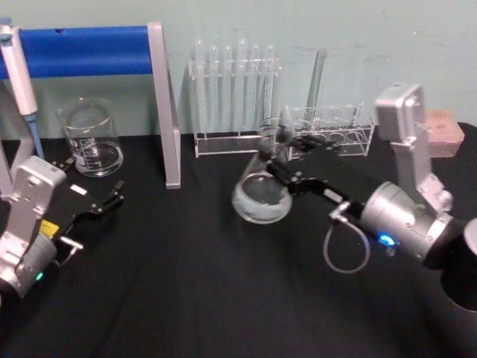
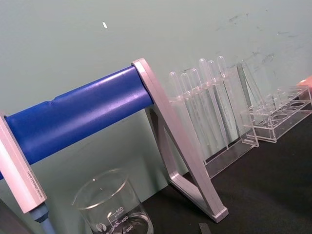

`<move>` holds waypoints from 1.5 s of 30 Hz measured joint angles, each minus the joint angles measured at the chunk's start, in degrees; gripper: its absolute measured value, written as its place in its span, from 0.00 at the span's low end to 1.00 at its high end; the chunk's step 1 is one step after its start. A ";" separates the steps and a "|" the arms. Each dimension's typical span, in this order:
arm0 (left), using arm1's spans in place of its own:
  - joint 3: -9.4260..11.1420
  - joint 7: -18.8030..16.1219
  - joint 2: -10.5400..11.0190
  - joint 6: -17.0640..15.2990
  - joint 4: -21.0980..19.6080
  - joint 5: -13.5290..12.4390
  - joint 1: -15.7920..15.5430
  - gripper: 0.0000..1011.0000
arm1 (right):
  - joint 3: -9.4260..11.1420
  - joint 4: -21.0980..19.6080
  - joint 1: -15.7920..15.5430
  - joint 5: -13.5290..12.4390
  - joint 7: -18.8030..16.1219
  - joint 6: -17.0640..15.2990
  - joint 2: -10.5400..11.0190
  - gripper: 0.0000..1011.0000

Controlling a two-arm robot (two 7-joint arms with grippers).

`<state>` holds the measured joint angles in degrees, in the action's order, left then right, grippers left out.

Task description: Grasp the erlenmeyer flask with one hand, shake it three times, then place it back.

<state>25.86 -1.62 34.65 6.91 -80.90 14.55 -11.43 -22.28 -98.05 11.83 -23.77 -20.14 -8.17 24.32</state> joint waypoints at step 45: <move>0.00 0.00 0.00 0.00 0.00 0.00 0.00 0.99 | 1.62 0.84 -0.07 3.27 -3.01 -0.99 -2.35 0.44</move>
<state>25.86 -1.62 34.65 6.91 -80.90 14.55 -11.43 -20.66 -97.20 11.75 -20.51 -23.15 -9.16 21.97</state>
